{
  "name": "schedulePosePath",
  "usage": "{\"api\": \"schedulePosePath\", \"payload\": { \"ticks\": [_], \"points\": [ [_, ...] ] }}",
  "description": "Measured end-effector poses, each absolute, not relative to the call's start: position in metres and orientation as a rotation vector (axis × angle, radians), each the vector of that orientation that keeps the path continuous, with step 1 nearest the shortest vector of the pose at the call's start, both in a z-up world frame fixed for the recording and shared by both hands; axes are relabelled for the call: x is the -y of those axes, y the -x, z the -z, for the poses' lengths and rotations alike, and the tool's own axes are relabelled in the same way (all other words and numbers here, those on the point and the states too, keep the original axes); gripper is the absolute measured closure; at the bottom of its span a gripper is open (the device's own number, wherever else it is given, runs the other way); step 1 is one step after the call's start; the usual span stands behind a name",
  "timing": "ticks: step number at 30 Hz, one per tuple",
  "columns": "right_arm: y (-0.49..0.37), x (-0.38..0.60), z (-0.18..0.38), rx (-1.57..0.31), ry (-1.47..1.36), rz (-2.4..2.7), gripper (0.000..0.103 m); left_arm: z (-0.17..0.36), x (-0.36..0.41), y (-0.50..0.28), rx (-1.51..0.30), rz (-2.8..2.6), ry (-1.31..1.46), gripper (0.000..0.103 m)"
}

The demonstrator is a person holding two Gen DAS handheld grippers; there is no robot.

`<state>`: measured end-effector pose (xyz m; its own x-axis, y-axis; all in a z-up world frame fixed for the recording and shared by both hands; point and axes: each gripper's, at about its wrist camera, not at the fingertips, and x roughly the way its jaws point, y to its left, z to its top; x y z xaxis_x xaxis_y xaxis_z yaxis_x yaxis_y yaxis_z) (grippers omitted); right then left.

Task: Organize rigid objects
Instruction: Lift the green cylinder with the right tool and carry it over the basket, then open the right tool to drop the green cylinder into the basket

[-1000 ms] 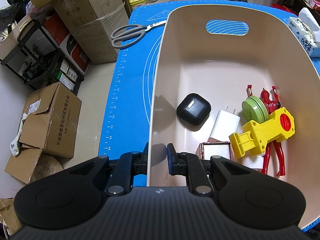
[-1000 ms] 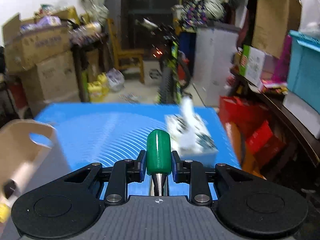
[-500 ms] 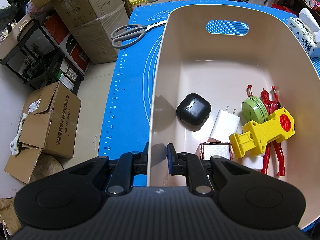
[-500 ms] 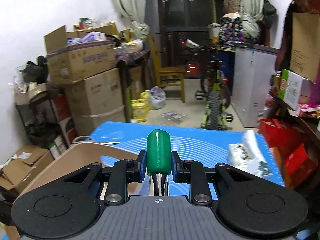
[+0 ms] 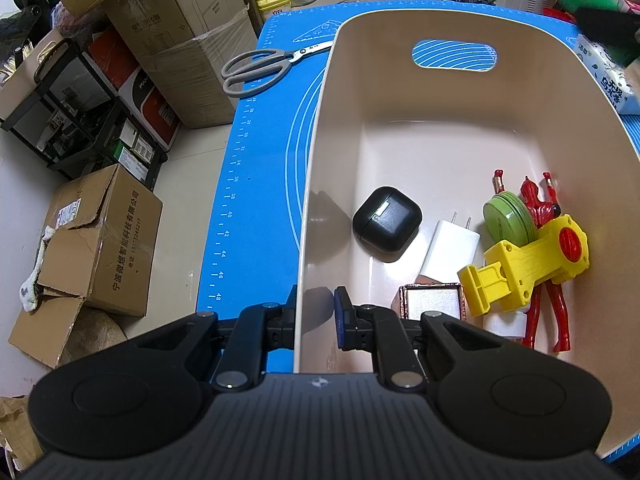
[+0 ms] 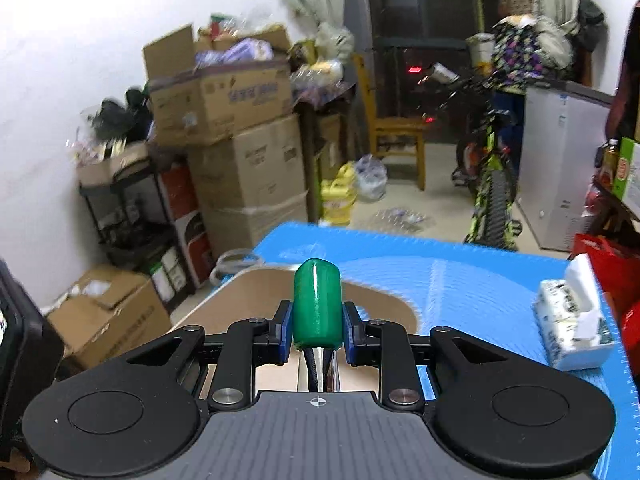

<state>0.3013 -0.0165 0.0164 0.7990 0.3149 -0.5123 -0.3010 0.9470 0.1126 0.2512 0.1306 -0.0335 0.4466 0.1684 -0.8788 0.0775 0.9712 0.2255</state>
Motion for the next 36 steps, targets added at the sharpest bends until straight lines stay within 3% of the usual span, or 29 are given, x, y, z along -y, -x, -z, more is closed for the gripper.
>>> {"api": "schedulePosePath", "payload": {
  "ticks": [27, 32, 34, 36],
  "points": [
    [-0.318, -0.044, 0.062, -0.906, 0.124, -0.347, 0.068, 0.036, -0.130, -0.254, -1.100, -0.075, -0.248, 0.082],
    [-0.312, -0.043, 0.054, -0.870, 0.136, -0.343, 0.051, 0.034, -0.128, -0.253, -1.090, -0.083, -0.255, 0.082],
    [-0.312, -0.038, 0.047, -0.851, 0.124, -0.336, 0.039, 0.030, -0.128, -0.251, -1.074, -0.085, -0.250, 0.071],
    [-0.309, -0.032, 0.040, -0.834, 0.101, -0.328, 0.035, 0.026, -0.127, -0.249, -1.055, -0.083, -0.237, 0.059]
  ]
}}
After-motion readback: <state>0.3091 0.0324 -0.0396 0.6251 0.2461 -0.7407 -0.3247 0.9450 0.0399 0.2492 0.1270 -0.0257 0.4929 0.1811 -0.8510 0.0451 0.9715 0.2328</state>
